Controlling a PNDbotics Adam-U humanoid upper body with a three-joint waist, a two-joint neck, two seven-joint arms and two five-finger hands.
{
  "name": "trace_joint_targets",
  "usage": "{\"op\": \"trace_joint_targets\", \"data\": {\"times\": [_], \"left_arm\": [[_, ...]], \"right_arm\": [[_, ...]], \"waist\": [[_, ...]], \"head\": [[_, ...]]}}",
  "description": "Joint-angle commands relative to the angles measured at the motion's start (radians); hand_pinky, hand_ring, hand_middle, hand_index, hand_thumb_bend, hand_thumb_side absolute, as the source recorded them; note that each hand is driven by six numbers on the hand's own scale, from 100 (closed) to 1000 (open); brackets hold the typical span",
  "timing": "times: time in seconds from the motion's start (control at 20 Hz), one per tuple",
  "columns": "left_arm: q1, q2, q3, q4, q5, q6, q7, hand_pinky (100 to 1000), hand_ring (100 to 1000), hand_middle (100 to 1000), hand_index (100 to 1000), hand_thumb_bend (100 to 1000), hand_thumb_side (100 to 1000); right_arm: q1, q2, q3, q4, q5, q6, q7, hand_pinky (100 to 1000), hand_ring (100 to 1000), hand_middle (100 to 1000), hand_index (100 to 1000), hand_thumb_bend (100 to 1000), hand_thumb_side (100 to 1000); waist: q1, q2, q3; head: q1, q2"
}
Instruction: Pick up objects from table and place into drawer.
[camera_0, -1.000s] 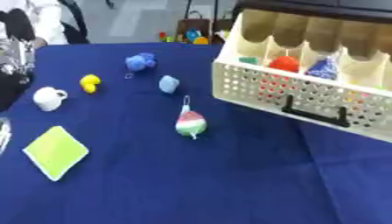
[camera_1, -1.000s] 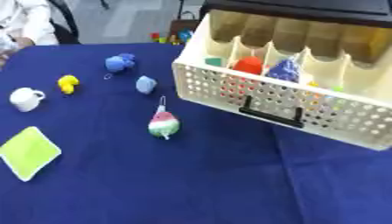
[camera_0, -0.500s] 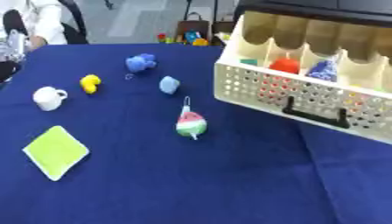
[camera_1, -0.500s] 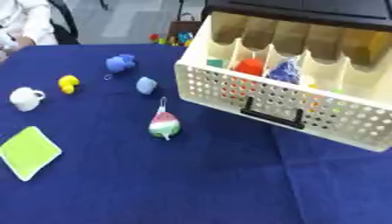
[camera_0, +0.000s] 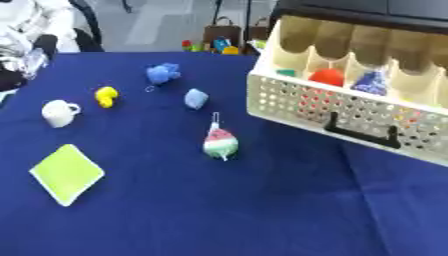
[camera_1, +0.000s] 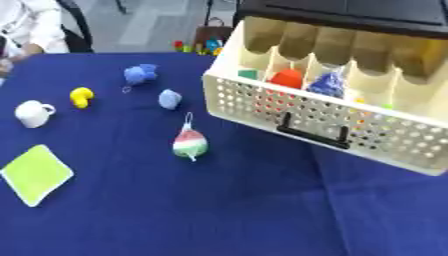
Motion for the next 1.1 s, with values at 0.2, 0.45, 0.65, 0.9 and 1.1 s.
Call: {"op": "trace_joint_targets", "data": {"times": [0.2, 0.45, 0.65, 0.9, 1.1], "left_arm": [[-0.074, 0.077, 0.004, 0.141, -0.001, -0.069, -0.151, 668, 865, 884, 1000, 438, 876], [-0.132, 0.097, -0.012, 0.256, -0.013, -0.109, -0.245, 679, 872, 886, 1000, 492, 785], [-0.163, 0.105, -0.031, 0.330, -0.036, -0.118, -0.307, 685, 874, 887, 1000, 510, 704], [-0.190, 0.104, -0.058, 0.395, -0.055, -0.139, -0.334, 690, 869, 879, 1000, 479, 592], [-0.211, 0.100, -0.080, 0.459, -0.032, -0.160, -0.369, 686, 863, 876, 1000, 473, 615]], "right_arm": [[-0.009, -0.029, 0.003, -0.007, -0.014, -0.002, 0.006, 528, 574, 595, 711, 100, 909], [-0.008, -0.028, 0.006, -0.007, -0.015, -0.003, 0.009, 521, 572, 589, 710, 100, 909], [-0.009, -0.027, 0.008, -0.007, -0.015, -0.004, 0.011, 515, 571, 584, 710, 100, 909], [-0.010, -0.025, 0.010, -0.007, -0.017, -0.004, 0.013, 509, 570, 579, 709, 100, 910], [-0.011, -0.024, 0.012, -0.007, -0.018, -0.004, 0.014, 506, 569, 576, 709, 100, 910]], "waist": [[-0.003, -0.018, -0.006], [-0.003, -0.014, -0.010], [-0.005, -0.008, -0.015], [-0.008, -0.002, -0.019], [-0.009, 0.001, -0.023]], "head": [[0.001, 0.000], [0.003, -0.002], [0.008, -0.009], [0.015, -0.015], [0.022, -0.020]]}}
